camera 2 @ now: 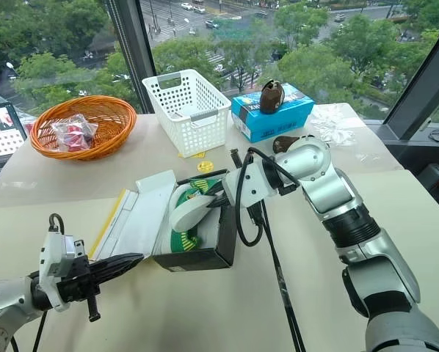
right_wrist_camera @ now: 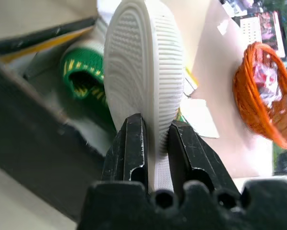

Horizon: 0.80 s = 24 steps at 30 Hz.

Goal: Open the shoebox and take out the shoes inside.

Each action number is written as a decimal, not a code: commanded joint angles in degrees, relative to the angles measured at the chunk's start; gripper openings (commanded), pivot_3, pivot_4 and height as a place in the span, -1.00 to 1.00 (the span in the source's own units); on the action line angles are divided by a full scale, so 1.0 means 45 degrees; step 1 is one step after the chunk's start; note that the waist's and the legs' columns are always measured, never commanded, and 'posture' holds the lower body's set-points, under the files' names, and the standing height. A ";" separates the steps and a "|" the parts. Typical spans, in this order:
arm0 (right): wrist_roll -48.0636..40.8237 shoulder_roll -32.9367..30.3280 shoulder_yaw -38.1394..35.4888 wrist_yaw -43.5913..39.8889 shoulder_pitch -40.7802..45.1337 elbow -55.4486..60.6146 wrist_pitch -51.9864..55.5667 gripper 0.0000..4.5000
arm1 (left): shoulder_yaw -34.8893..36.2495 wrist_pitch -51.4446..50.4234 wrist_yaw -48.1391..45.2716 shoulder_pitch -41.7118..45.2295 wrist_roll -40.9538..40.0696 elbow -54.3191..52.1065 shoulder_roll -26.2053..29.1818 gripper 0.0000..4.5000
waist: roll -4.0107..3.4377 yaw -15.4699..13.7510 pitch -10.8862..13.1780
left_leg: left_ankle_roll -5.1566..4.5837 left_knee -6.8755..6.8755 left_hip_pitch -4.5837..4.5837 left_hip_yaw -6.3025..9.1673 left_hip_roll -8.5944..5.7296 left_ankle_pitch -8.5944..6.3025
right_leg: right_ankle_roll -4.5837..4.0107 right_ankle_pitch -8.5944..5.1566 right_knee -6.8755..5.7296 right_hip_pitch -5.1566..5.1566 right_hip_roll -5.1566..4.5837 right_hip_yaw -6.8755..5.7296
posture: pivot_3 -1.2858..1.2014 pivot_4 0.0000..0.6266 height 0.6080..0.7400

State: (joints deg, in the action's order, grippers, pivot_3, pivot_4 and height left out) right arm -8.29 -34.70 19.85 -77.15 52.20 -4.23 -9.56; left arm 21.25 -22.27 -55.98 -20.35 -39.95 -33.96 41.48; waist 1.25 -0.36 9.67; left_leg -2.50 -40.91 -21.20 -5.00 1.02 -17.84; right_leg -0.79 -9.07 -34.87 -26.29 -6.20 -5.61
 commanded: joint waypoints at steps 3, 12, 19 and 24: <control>-0.0882 0.0119 -0.1006 0.0836 -0.0576 0.1226 0.1756 -0.87 | 0.0040 0.0619 -0.0526 -0.0060 0.0275 0.0250 0.0086 -1.00 | 0.0000 -0.0014 0.0000 | -0.0001 0.0000 0.0000 -0.0002 0.0000 -0.0001 | 0.0001 -0.0001 0.0001 0.0000 0.0000 -0.0002 | 0.03 -0.52 0.86; -0.4926 0.0899 -0.4257 0.4244 -0.0046 0.3293 0.8447 -0.87 | -0.0062 0.1183 -0.1024 -0.0184 0.0646 0.0840 -0.0038 -1.00 | -0.0004 -0.0026 0.0003 | 0.0005 0.0000 0.0000 0.0000 0.0007 0.0002 | 0.0000 0.0000 -0.0016 -0.0012 0.0001 -0.0002 | 0.03 -0.52 0.86; -0.6709 0.0300 -0.6854 0.7392 0.0295 0.3464 1.1459 -0.87 | -0.0255 0.1628 -0.1316 -0.0157 0.0906 0.1278 -0.0166 -1.00 | -0.0005 -0.0070 0.0003 | -0.0009 0.0012 -0.0009 0.0002 0.0004 -0.0007 | -0.0001 0.0001 0.0000 -0.0013 -0.0001 -0.0004 | 0.03 -0.52 0.86; -0.2352 -0.2258 -0.5488 0.8713 -0.1689 0.3739 0.9448 -0.87 | -0.0279 0.1728 -0.1398 -0.0255 0.0901 0.1315 -0.0199 -1.00 | 0.0000 -0.0109 0.0000 | -0.0051 0.0009 -0.0037 -0.0002 -0.0029 -0.0031 | 0.0047 -0.0027 0.0016 -0.0014 -0.0038 -0.0013 | 0.03 -0.52 0.86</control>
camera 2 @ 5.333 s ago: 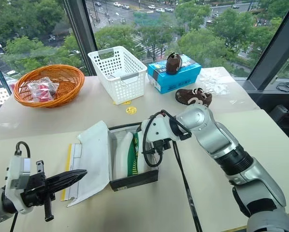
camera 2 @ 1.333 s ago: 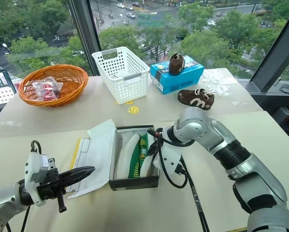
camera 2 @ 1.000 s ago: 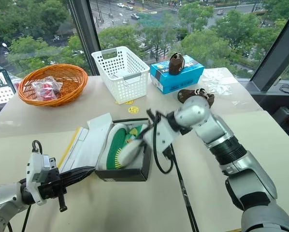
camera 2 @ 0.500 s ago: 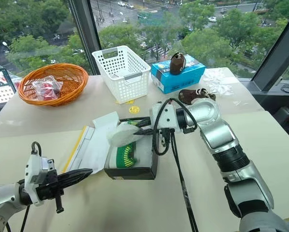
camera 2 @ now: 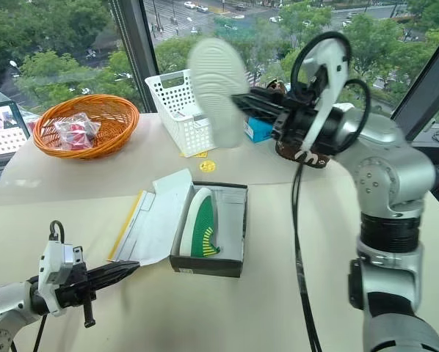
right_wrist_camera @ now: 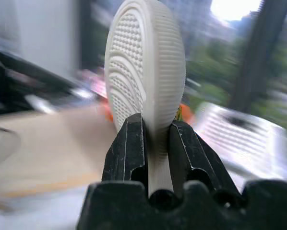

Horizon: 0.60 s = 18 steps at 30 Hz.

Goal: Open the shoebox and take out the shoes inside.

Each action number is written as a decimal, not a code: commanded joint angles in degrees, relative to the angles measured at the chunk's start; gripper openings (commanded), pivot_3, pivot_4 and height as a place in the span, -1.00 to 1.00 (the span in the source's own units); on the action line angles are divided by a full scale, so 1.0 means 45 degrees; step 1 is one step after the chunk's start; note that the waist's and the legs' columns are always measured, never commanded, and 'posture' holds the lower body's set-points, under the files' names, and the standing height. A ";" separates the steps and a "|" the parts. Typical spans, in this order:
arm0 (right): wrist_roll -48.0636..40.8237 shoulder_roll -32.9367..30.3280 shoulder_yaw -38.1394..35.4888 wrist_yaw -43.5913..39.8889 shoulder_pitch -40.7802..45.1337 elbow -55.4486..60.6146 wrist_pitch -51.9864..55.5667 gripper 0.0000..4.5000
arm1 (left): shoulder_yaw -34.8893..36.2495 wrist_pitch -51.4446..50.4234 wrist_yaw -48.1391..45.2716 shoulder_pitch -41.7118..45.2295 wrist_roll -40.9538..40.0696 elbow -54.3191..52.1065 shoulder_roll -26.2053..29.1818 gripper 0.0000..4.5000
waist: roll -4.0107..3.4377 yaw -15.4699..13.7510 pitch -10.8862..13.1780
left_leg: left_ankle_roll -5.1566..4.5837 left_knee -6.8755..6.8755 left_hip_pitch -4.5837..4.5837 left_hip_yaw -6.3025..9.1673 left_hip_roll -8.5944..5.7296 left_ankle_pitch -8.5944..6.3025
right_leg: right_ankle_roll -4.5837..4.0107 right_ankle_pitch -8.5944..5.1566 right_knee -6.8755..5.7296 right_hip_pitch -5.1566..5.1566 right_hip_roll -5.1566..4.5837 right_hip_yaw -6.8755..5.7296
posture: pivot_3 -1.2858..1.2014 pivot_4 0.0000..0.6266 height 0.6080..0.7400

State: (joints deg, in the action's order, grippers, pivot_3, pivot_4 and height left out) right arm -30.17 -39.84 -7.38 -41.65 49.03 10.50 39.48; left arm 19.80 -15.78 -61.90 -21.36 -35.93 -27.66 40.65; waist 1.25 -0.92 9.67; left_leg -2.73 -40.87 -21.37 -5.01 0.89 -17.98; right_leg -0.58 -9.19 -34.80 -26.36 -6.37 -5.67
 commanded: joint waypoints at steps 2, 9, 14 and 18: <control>0.4101 -0.1746 0.1313 0.1355 -0.1950 0.0712 -0.2178 -0.87 | -0.0009 0.0245 -0.0028 -0.0005 -0.0027 -0.0135 0.0000 -1.00 | -0.0001 0.0055 0.0000 | -0.0012 0.0003 -0.0005 -0.0014 -0.0012 -0.0008 | 0.0040 -0.0023 0.0003 -0.0002 -0.0010 0.0010 | 0.03 -0.52 0.86; 0.9422 -0.3264 0.3816 0.2996 -0.4656 0.0498 -0.3790 -0.87 | 0.0011 -0.0048 0.0096 0.0122 -0.0256 -0.0322 0.0161 -1.00 | -0.0004 0.0209 0.0003 | 0.0063 0.0004 -0.0006 -0.0039 -0.0007 0.0035 | 0.0131 -0.0078 -0.0001 -0.0015 -0.0003 0.0039 | 0.03 -0.52 0.86; 1.3149 -0.3342 0.5580 0.4260 -0.5966 -0.0160 -0.4270 -0.87 | 0.0043 -0.0278 0.0225 0.0137 -0.0383 -0.0550 0.0213 -1.00 | 0.0000 0.0179 0.0002 | -0.0002 0.0001 0.0002 -0.0037 -0.0005 -0.0003 | 0.0139 -0.0083 -0.0010 -0.0010 -0.0008 0.0037 | 0.03 -0.52 0.86; 1.3786 -0.2696 0.6304 0.3460 -0.7144 0.0398 -0.3986 -0.87 | 0.0083 -0.0593 0.0427 0.0266 -0.0524 -0.0796 0.0267 -1.00 | 0.0012 0.0173 -0.0005 | 0.0002 -0.0001 0.0013 -0.0034 -0.0003 -0.0001 | 0.0138 -0.0083 -0.0021 -0.0004 -0.0005 0.0039 | 0.03 -0.52 0.86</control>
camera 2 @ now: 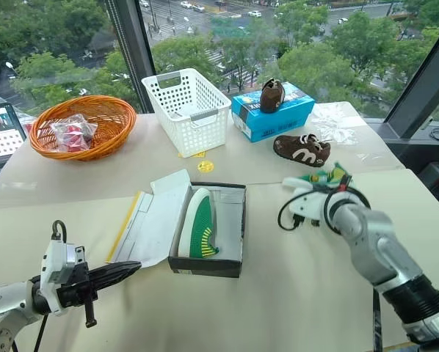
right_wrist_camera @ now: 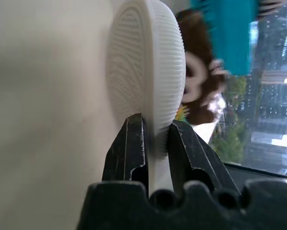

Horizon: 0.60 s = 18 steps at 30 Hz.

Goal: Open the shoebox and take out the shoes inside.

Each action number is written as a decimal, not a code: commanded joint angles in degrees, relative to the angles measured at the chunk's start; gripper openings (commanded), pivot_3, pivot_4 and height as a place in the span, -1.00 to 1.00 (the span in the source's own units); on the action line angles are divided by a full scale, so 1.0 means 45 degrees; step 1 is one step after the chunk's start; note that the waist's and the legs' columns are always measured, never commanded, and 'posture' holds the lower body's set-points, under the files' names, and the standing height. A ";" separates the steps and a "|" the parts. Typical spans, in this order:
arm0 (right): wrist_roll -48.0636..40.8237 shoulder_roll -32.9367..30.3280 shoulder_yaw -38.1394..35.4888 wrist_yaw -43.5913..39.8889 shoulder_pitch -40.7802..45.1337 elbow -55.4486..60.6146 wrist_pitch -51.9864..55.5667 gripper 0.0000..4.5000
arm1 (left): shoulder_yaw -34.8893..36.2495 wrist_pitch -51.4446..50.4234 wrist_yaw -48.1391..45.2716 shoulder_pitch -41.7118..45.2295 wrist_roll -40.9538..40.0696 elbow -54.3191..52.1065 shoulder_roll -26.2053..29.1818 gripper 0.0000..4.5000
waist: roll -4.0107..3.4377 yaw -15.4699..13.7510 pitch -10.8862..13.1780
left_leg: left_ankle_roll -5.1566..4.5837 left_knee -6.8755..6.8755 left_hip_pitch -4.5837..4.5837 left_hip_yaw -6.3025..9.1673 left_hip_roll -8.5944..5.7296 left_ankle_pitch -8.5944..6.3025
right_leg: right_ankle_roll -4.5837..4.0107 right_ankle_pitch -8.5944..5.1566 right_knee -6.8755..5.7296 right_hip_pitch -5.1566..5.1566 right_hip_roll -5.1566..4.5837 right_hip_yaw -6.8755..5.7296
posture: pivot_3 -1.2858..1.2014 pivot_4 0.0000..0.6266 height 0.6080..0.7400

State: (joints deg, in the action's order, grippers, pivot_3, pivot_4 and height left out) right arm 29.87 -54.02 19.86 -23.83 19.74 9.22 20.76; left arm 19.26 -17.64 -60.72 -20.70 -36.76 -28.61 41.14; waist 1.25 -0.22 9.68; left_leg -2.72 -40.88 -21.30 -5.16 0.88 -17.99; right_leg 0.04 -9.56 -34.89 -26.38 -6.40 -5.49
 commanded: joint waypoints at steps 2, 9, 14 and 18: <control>0.0195 0.1030 0.0287 -0.0979 -0.1211 0.0965 0.0603 -0.66 | 0.0170 -0.0312 0.0285 0.0188 -0.0404 -0.0702 0.0199 -1.00 | 0.0061 0.0017 -0.0037 | 0.0003 0.0001 0.0016 0.0014 0.0012 0.0001 | -0.0001 0.0000 0.0003 0.0017 0.0015 -0.0004 | 0.03 -0.52 0.86; -0.0726 0.1910 -0.0858 -0.2325 -0.1897 0.1218 0.1523 0.36 | 0.0055 -0.0724 0.0601 0.0484 -0.0563 -0.0954 0.0291 -1.00 | 0.0106 0.0048 -0.0064 | 0.0003 -0.0019 0.0046 0.0026 0.0020 -0.0001 | -0.0022 -0.0012 -0.0005 0.0049 0.0025 0.0009 | 0.03 -0.52 0.86; -0.1400 0.1287 -0.1938 -0.3645 -0.1614 0.1502 0.1439 0.98 | -0.0030 -0.0830 0.0655 0.0683 -0.0551 -0.0912 0.0295 -1.00 | 0.0109 -0.0061 -0.0066 | 0.0005 -0.0010 0.0042 0.0043 0.0019 -0.0001 | -0.0026 -0.0012 -0.0010 0.0044 0.0037 0.0001 | 0.03 -0.52 0.86; -0.4381 0.0240 -0.3628 -0.6760 0.0019 0.2744 0.1555 0.98 | -0.0118 -0.0723 0.0606 0.0699 -0.0430 -0.0790 0.0223 -1.00 | 0.0080 -0.0104 -0.0037 | -0.0007 -0.0003 0.0023 0.0043 0.0012 -0.0009 | -0.0019 -0.0007 0.0013 0.0036 0.0035 0.0000 | 0.03 -0.52 0.86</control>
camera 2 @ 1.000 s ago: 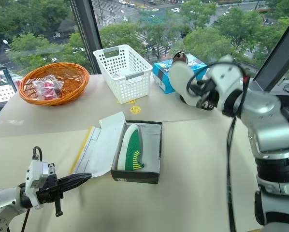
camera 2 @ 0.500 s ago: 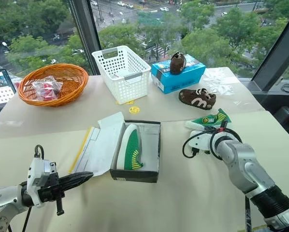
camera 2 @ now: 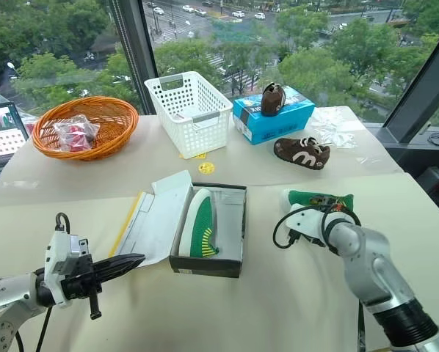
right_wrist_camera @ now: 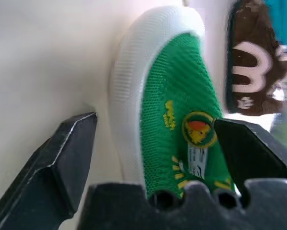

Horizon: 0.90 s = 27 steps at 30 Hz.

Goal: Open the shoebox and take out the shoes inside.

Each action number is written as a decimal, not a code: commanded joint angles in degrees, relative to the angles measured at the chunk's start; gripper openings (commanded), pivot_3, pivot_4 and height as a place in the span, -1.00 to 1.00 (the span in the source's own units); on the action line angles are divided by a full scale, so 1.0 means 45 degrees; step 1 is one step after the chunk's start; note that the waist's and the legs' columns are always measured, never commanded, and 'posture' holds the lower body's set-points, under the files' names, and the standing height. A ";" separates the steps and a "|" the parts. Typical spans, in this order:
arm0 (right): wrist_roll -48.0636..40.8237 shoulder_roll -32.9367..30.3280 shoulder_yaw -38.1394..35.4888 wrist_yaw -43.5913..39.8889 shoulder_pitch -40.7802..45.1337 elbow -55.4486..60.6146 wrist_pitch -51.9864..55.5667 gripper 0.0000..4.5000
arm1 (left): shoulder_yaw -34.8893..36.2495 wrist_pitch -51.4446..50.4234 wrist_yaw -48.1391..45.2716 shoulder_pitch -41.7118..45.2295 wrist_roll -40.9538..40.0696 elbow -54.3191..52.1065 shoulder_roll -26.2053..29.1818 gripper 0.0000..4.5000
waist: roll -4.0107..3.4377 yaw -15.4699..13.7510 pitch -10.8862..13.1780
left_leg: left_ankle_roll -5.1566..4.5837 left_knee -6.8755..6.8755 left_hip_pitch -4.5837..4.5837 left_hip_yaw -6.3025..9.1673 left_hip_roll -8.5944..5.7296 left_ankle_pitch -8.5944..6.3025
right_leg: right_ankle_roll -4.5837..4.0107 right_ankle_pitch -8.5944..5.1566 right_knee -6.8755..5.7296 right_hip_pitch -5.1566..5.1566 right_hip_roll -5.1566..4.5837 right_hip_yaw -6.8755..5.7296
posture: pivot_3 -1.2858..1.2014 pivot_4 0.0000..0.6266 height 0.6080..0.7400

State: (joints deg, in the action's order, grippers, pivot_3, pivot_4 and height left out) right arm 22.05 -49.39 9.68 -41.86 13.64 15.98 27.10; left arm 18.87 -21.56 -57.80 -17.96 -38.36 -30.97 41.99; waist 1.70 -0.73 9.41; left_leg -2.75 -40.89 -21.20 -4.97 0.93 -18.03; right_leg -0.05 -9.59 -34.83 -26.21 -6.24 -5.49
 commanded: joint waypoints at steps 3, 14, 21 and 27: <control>-0.5300 -0.1276 -0.1863 -0.5184 0.3187 0.1787 -0.0053 0.98 | -0.0116 0.0245 -0.0072 0.0114 -0.0004 -0.0163 -0.0021 -1.00 | -0.0075 0.0108 0.0068 | -0.0016 -0.0005 -0.0011 -0.0018 -0.0009 -0.0009 | 0.0002 0.0015 0.0016 -0.0014 -0.0002 0.0028 | 0.03 -0.52 0.86; -0.3363 0.2676 0.3757 -0.7477 0.9948 -0.4308 -0.8445 0.98 | -0.0294 0.0178 0.0183 0.0238 -0.0054 -0.0385 -0.0083 -1.00 | -0.0061 0.0263 0.0070 | 0.0021 -0.0002 0.0012 -0.0003 -0.0002 0.0012 | -0.0068 0.0052 -0.0017 -0.0005 0.0007 0.0007 | 0.03 -0.52 0.86; -0.0458 0.3864 0.5656 -0.6204 1.2027 -0.8910 -1.4018 0.98 | -0.0173 0.0260 0.0145 0.0076 -0.0069 -0.0297 -0.0098 -1.00 | -0.0063 0.0338 0.0080 | 0.0097 -0.0016 -0.0019 -0.0022 -0.0022 0.0057 | -0.0088 0.0072 -0.0005 -0.0019 -0.0015 0.0010 | 0.03 -0.52 0.86; 0.0545 0.4587 0.5871 -0.5295 1.3486 -1.1183 -1.5981 0.98 | -0.0227 0.0424 0.0155 -0.0077 0.0029 -0.0278 -0.0218 -1.00 | -0.0068 0.0391 0.0083 | 0.0143 0.0013 -0.0006 -0.0015 -0.0004 0.0081 | -0.0101 0.0065 -0.0016 -0.0028 0.0003 0.0004 | 0.03 -0.52 0.86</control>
State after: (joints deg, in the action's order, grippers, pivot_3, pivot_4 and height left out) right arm 24.49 -28.84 37.08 -66.58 72.11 -34.15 -42.36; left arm 17.04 -21.18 -56.99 -18.17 -38.28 -30.91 41.08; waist 1.40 1.03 9.78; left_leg -2.10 -40.83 -21.23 -5.03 0.92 -17.66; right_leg -0.51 -9.30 -34.92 -26.34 -6.23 -5.48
